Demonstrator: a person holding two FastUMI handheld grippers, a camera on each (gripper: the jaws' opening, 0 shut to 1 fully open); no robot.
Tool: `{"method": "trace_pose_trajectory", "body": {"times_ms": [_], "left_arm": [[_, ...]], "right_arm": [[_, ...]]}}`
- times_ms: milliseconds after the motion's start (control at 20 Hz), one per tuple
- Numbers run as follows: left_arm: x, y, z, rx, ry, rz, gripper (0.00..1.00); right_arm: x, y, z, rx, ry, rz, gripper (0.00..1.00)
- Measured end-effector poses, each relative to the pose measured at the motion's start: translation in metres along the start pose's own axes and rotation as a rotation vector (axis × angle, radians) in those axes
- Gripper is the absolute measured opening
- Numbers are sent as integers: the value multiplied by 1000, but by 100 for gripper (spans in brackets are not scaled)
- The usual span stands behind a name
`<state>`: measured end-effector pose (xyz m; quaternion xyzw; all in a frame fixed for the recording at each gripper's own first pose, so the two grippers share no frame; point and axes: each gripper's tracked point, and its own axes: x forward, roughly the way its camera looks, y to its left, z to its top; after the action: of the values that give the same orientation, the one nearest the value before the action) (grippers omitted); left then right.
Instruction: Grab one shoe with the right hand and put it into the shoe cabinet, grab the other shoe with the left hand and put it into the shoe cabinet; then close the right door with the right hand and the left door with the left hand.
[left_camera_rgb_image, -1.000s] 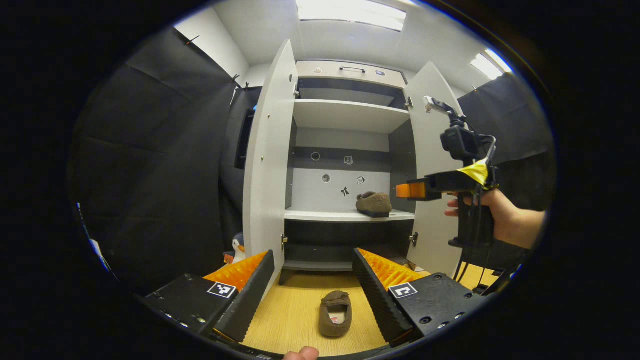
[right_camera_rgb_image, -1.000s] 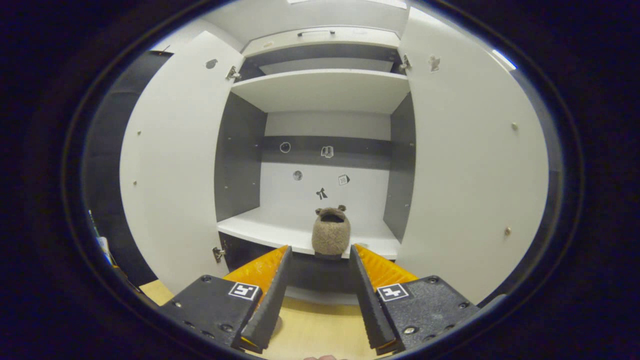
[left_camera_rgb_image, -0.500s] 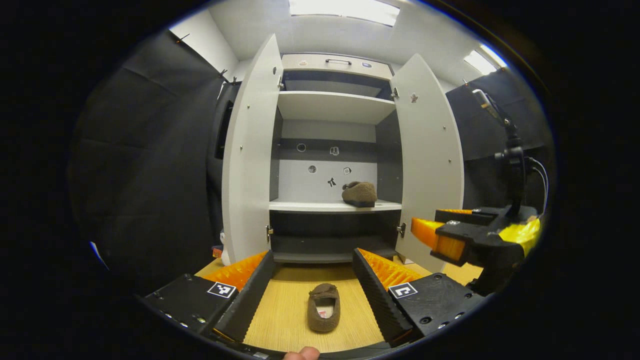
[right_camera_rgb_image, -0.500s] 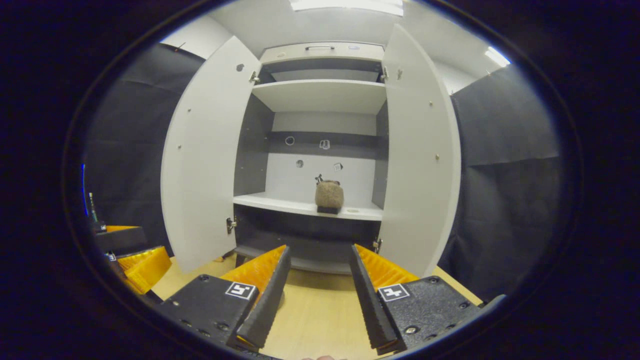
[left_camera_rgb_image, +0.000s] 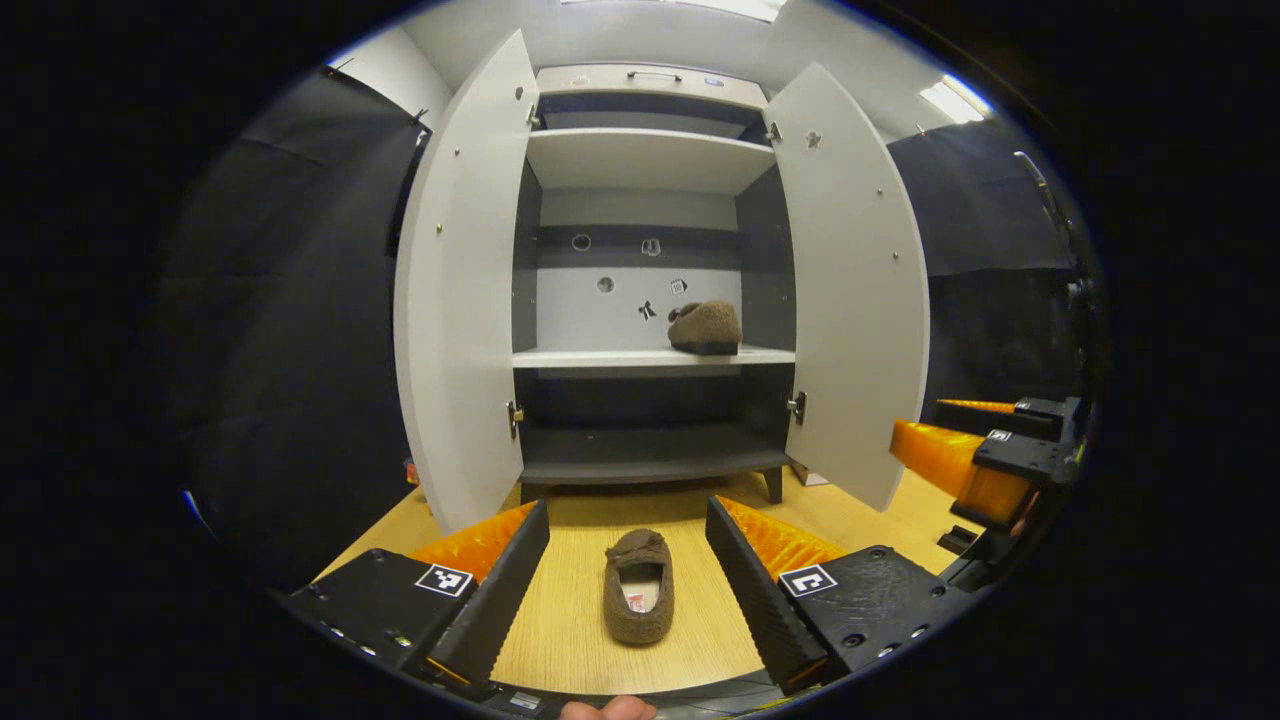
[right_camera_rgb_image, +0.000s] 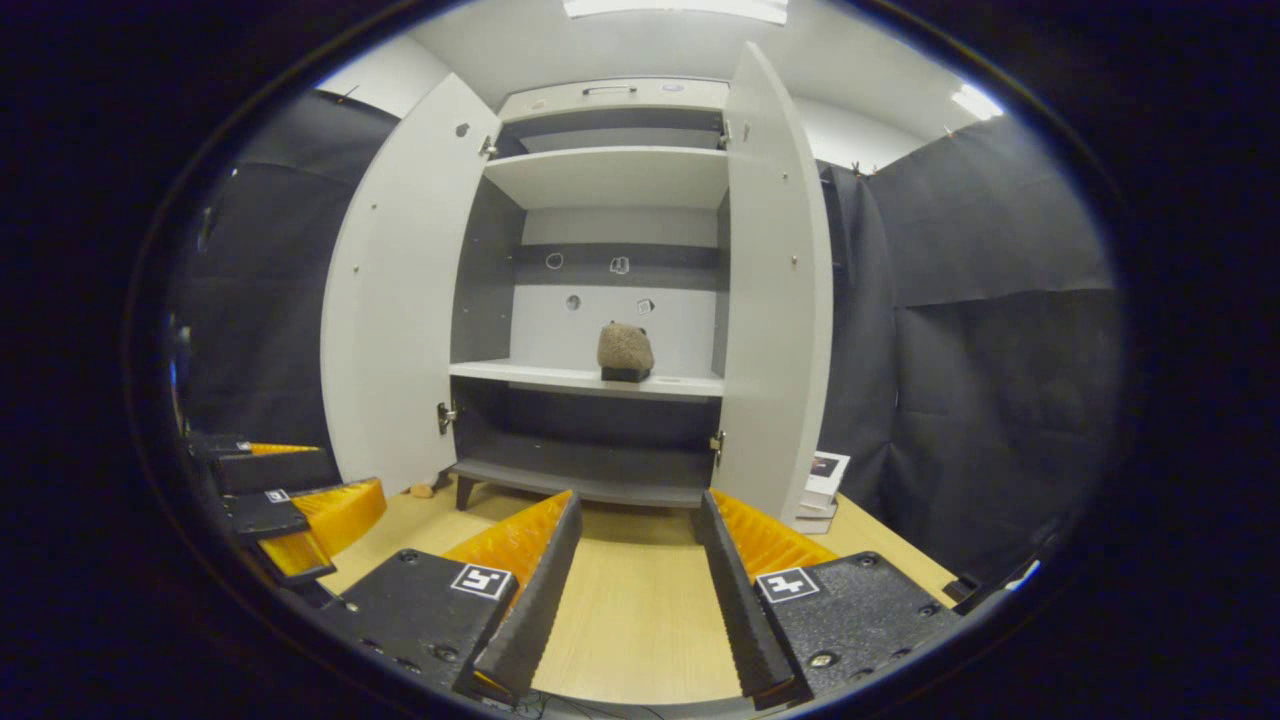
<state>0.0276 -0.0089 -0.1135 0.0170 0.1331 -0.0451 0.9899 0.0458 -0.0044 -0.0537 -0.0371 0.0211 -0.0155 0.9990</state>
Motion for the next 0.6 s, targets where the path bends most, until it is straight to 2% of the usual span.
{"method": "trace_pose_trajectory", "body": {"times_ms": [250, 350, 400, 600], "left_arm": [[35, 12, -54, -108, 189, -6, 95], [53, 20, -76, -149, 249, 11, 100], [61, 25, -86, -163, 276, 21, 95], [91, 30, -133, -174, 384, 40, 96]], "right_arm": [[-7, -4, -5, -42, 12, 10, 75], [-7, -4, -6, -67, 17, 10, 75], [-7, -3, -6, -73, 19, 13, 75], [1, -5, -13, -98, 47, 5, 75]]}}
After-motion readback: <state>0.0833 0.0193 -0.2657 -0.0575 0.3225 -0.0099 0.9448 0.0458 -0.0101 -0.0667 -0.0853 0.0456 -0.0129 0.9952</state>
